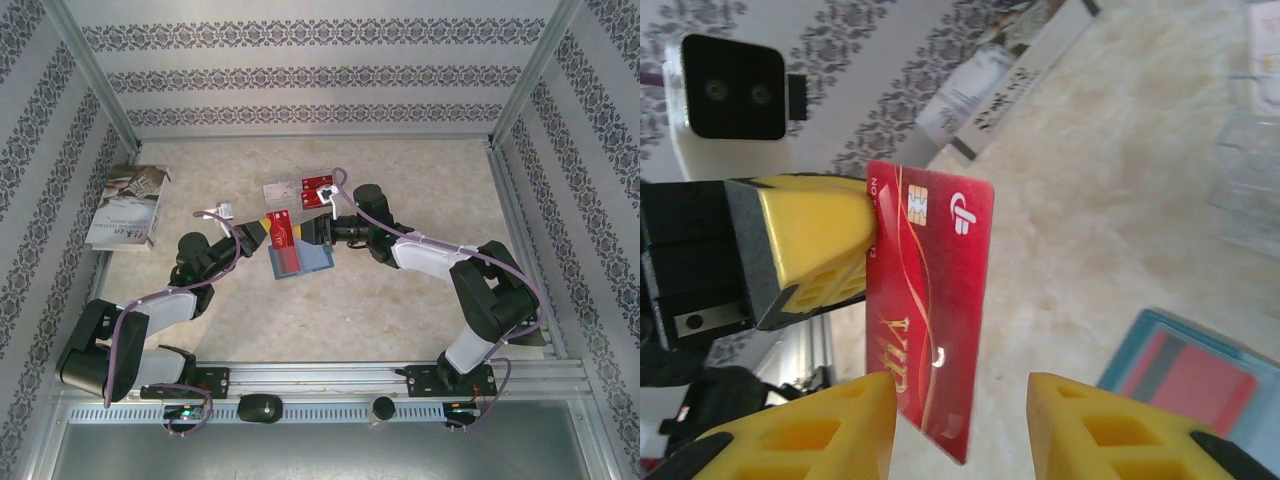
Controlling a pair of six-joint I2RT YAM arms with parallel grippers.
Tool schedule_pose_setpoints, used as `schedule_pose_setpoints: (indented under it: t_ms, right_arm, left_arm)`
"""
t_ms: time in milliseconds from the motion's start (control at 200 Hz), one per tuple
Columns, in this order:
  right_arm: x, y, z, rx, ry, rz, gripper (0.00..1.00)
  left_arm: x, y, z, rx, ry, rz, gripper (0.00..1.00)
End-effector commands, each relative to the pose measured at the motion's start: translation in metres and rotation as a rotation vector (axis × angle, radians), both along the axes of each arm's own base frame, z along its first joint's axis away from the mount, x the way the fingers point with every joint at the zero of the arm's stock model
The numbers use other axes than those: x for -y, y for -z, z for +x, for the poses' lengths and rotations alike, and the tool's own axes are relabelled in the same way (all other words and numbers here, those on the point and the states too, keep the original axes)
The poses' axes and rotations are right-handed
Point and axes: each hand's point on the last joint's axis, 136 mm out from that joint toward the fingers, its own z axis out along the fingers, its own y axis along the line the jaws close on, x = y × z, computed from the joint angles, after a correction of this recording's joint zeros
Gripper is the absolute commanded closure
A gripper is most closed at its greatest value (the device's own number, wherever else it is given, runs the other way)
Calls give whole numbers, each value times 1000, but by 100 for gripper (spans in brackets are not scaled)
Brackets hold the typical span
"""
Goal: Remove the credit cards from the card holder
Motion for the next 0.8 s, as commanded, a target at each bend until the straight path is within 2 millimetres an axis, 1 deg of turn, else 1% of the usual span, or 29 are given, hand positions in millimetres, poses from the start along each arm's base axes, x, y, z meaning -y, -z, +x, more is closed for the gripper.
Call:
schedule_pose_setpoints:
  t_ms: [0,55,150,225,285,330,355,420,465,530,575,585,595,610,620,645,675,690,694,729,744,759,779,794]
  right_arm:
    - [-9,-25,-4,33,-86,92,59]
    - [-11,-32,-5,38,-103,115,59]
    - [-14,-43,-6,43,-120,153,59]
    - [-16,-46,-5,33,-125,172,60]
    - [-17,-46,-4,24,-133,179,61]
    - [-18,-46,-4,11,-136,185,64]
    - [-18,-51,-4,26,-142,200,66]
    - [-20,-54,-5,25,-154,211,68]
    - [-21,-56,-5,25,-160,215,73]
    - [-20,-59,-5,33,-170,216,86]
    - [-16,-61,-3,44,-170,210,96]
    - [-15,-61,-2,47,-169,208,98]
    - [-14,-62,-1,55,-168,208,100]
    - [-10,-60,1,49,-161,196,100]
    - [-9,-60,3,51,-157,190,100]
    - [-4,-58,7,53,-144,175,100]
    - [3,-55,13,55,-130,146,100]
    - [5,-53,15,56,-128,128,100]
    - [5,-55,15,67,-130,127,100]
    - [12,-50,19,79,-124,75,100]
    - [14,-47,20,86,-120,45,100]
    - [16,-45,22,93,-116,17,100]
    - [18,-43,23,132,-114,-30,100]
    - [21,-38,23,135,-112,-74,100]
  left_arm:
    - [1,-37,-13,146,52,-71,100]
    - [1,-42,-15,163,53,-79,100]
    - [0,-42,-14,163,47,-84,100]
    - [-1,-44,-13,168,45,-97,100]
    - [-1,-48,-13,179,52,-111,100]
    - [0,-49,-12,182,54,-121,100]
    - [0,-50,-12,181,56,-128,100]
    - [1,-50,-10,178,65,-139,100]
    - [2,-50,-9,175,70,-147,100]
    - [2,-49,-7,162,70,-159,100]
    - [0,-45,-4,130,55,-168,100]
    - [-1,-44,-3,123,50,-169,95]
    - [-2,-43,-2,115,43,-171,87]
    - [-3,-41,0,104,35,-170,75]
    - [-4,-40,0,100,32,-170,69]
    - [-6,-40,0,95,23,-170,58]
    - [-9,-38,2,76,8,-170,49]
    - [-11,-37,3,65,0,-168,32]
    - [-11,-36,3,60,-2,-167,28]
    - [-14,-34,4,49,-14,-157,11]
    - [-15,-34,4,47,-17,-153,2]
    - [-16,-33,4,37,-23,-148,0]
    - [-18,-30,5,16,-33,-141,0]
    - [-20,-28,7,4,-41,-133,0]
